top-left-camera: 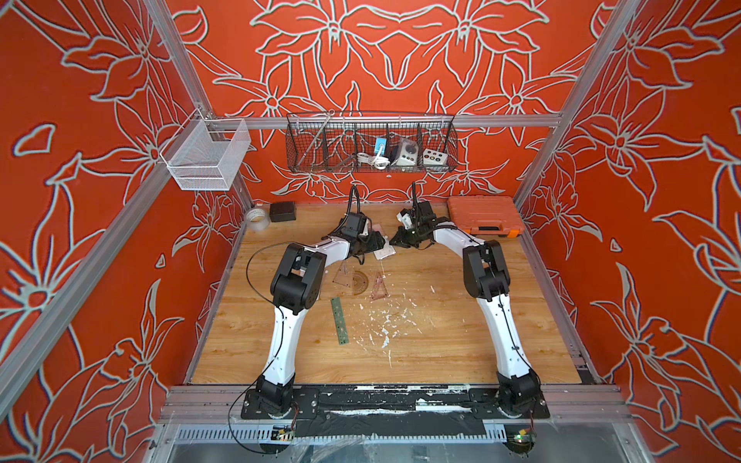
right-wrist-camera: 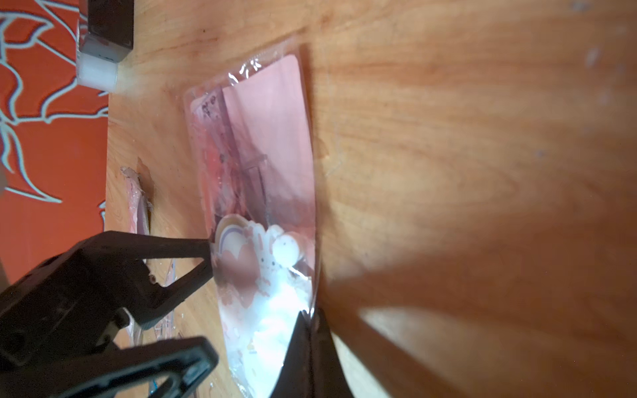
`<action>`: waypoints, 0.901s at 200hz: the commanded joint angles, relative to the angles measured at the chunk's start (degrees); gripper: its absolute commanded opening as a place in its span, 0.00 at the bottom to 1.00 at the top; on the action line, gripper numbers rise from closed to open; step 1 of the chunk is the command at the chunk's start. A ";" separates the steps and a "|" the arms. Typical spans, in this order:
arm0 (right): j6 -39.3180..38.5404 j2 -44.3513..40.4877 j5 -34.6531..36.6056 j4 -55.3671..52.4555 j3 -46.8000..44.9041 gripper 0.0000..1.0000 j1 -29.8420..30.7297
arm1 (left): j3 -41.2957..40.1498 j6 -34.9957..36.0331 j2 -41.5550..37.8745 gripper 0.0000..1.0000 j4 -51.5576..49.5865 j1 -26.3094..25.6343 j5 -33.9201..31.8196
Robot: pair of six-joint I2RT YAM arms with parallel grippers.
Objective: Open the ruler set and take out the ruler
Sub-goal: Pick up the ruler set bag from the center of the board.
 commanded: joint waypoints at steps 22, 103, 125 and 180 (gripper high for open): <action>6.51 -13.84 2.85 8.16 -14.63 0.00 -1.25 | -6.65 -1.47 -6.32 0.72 0.14 1.53 3.50; 18.18 -30.30 -3.36 21.57 -35.46 0.00 -2.78 | -28.37 -17.00 -17.74 0.79 26.26 3.10 22.49; 20.06 -35.24 -5.37 25.08 -40.91 0.00 -2.78 | -34.69 -22.07 -21.10 0.79 37.41 3.62 25.90; 22.89 -49.81 -8.48 35.28 -56.68 0.00 -0.52 | -45.02 -30.32 -27.63 0.76 50.55 3.85 30.53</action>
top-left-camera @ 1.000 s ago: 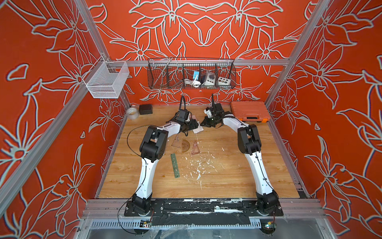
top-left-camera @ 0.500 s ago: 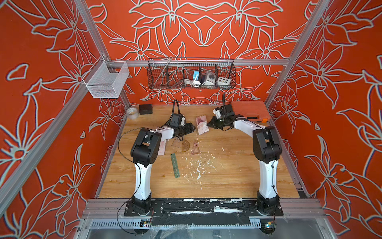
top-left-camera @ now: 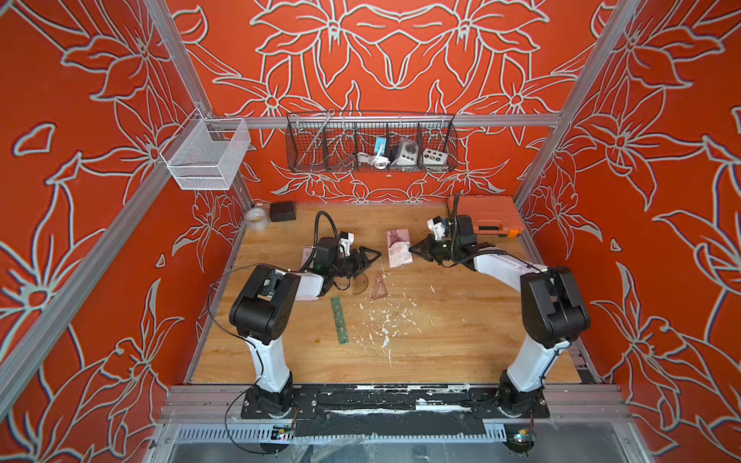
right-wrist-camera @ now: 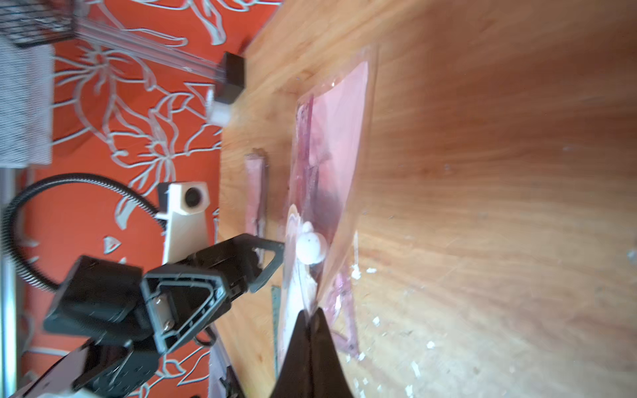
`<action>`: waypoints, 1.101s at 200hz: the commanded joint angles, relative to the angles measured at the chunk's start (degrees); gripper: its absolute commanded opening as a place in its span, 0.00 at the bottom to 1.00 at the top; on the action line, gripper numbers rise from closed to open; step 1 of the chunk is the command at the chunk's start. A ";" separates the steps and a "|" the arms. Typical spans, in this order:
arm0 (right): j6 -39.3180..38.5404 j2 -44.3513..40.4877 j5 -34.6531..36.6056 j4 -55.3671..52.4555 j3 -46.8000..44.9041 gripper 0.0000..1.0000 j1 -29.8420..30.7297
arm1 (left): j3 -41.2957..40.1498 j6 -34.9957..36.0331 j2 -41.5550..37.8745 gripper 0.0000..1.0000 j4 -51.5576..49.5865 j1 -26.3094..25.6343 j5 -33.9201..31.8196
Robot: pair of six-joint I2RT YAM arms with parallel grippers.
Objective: Open the ruler set and take out the ruler
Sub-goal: Pick up the ruler set bag from the center of the board.
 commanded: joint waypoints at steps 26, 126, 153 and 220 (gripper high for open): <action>3.07 -9.60 -2.79 12.13 -9.44 0.00 4.94 | -6.10 -6.77 -5.39 0.75 12.28 -0.19 6.33; -0.22 -12.26 1.23 13.52 -11.24 0.00 13.16 | -12.91 -0.64 -22.83 0.16 3.25 -1.01 3.35; -2.42 -12.50 2.49 12.52 -11.13 0.00 13.90 | -13.20 0.22 -25.06 0.00 0.95 -1.10 2.58; -14.85 -19.95 13.36 -2.24 -9.75 0.35 15.91 | -12.06 7.68 -28.14 0.00 -7.47 -2.68 4.01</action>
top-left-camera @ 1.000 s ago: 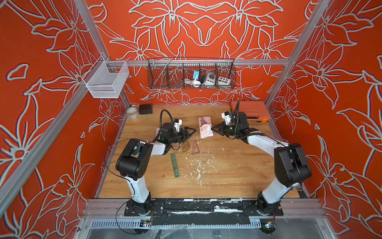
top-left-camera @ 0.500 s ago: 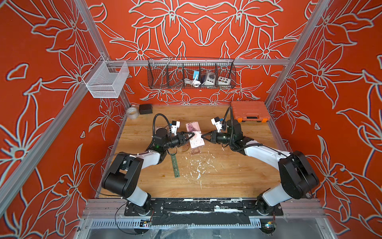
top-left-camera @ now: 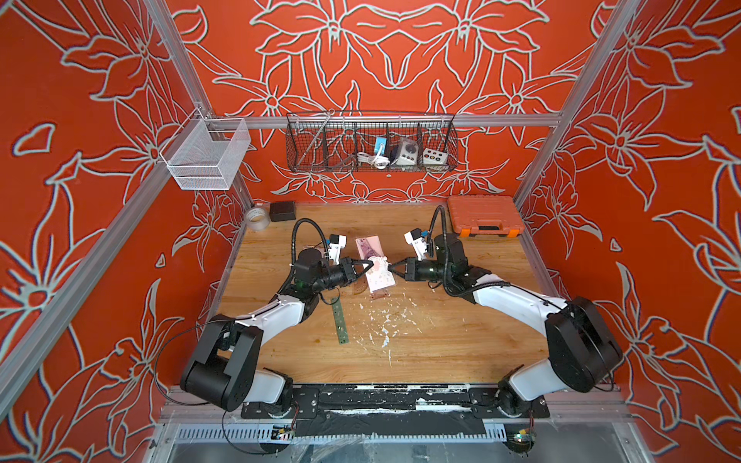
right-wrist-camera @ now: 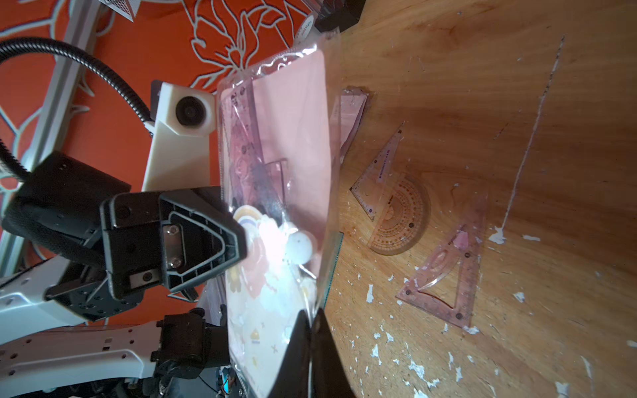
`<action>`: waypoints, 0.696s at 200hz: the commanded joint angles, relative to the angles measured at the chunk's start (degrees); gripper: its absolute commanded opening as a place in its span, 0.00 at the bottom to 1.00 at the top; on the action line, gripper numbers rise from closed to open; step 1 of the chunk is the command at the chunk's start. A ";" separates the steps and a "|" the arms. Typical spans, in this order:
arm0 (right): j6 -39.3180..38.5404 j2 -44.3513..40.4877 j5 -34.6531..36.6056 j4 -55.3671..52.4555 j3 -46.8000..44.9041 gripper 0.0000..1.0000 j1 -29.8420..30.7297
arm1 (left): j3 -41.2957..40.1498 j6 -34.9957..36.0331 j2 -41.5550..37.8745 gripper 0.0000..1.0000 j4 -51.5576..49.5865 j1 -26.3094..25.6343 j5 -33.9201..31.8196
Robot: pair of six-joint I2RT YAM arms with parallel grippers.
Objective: Open the ruler set and take out the ruler
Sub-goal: Pick up the ruler set bag from the center of the board, then open the ruler set bag.
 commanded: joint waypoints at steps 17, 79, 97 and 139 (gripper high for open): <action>-11.15 -13.22 17.35 -12.47 -0.96 0.54 1.42 | 1.70 10.37 -6.47 0.00 -10.90 -3.40 -0.45; -10.73 -27.00 31.28 -22.42 -6.61 0.66 7.62 | 0.31 20.57 -19.11 0.00 -29.13 -17.80 -24.41; -8.01 -27.50 33.64 -23.69 -7.14 0.65 10.12 | -0.83 20.82 -20.72 0.00 -29.96 -19.31 -28.02; -5.21 -22.05 36.52 -25.57 -4.83 0.62 15.49 | 0.44 23.30 -20.63 0.00 -32.86 -21.58 -33.24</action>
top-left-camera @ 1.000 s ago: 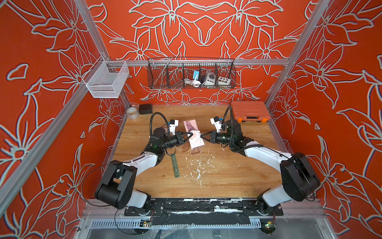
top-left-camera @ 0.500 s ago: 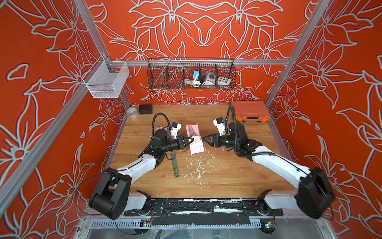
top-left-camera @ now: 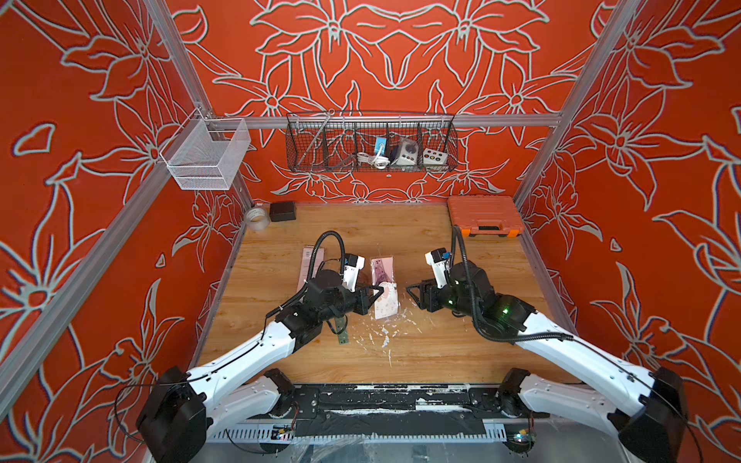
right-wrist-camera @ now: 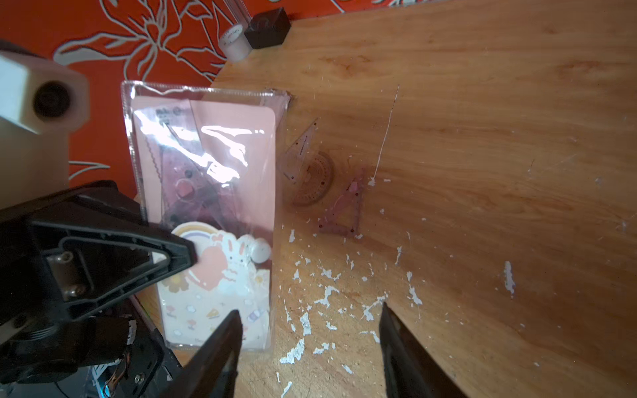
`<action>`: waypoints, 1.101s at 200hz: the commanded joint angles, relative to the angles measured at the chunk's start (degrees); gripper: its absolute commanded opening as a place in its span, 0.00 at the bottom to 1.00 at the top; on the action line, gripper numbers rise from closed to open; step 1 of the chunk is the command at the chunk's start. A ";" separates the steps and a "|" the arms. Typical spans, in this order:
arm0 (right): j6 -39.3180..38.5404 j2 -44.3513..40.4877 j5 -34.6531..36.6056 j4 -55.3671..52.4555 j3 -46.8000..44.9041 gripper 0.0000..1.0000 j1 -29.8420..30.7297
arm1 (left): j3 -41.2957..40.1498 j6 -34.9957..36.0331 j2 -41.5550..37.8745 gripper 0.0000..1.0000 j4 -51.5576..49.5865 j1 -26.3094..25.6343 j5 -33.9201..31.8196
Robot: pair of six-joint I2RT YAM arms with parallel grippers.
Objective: Open the ruler set and take out the ruler
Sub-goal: Open the ruler set bag.
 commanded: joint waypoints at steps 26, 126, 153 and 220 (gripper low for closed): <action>3.93 6.15 2.87 0.30 3.33 0.61 4.22 | 0.89 3.59 0.64 0.00 -2.58 -1.63 -6.65; 7.31 17.94 8.68 -2.60 11.43 0.55 8.24 | 0.69 3.65 0.37 0.00 -2.10 -2.88 -7.90; 7.51 20.17 9.71 -2.89 12.46 0.45 8.23 | 0.51 3.60 0.17 0.00 -1.97 -3.15 -7.90; 5.44 23.44 14.38 -4.83 15.27 0.15 8.22 | 0.70 4.02 -0.18 0.00 -1.88 -3.68 -7.29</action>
